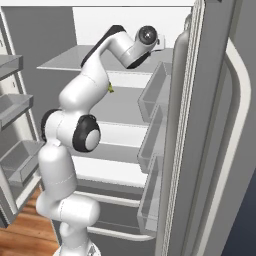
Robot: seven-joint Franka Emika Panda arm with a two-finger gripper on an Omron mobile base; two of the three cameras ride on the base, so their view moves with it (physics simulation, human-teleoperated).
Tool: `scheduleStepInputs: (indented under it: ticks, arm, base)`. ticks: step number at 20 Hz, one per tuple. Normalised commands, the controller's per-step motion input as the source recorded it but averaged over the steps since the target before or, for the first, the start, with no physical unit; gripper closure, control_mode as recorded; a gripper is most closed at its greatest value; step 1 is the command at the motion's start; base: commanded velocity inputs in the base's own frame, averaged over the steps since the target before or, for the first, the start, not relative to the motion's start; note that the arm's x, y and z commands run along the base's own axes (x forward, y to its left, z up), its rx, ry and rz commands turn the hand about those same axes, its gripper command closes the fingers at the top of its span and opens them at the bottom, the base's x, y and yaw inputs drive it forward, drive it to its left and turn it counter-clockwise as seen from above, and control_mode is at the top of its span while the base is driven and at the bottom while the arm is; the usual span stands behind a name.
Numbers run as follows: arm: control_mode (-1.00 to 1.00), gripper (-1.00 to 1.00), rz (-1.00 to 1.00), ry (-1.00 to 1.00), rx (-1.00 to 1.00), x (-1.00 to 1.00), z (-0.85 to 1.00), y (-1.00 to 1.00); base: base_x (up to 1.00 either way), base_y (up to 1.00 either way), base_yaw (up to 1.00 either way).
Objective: Take out the milk from the fridge and place it on the tray on the counter. Then take the sugar cube near the tray and place it in the tray.
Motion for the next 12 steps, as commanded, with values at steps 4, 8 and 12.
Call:
scheduleStepInputs:
  ticks: [4, 8, 12]
  arm:
    - [-1.00, -1.00, 0.00, 0.00, 0.00, 0.15, 0.00, 0.00]
    - [-1.00, -1.00, 0.00, 0.00, 0.00, 0.13, -0.02, 0.00]
    - [-1.00, -1.00, 0.00, 0.00, 0.00, 0.08, -0.05, 0.00]
  base:
    - [0.00, 0.00, 0.00]
    - [0.00, 0.00, 0.00]
    - [0.00, 0.00, 0.00]
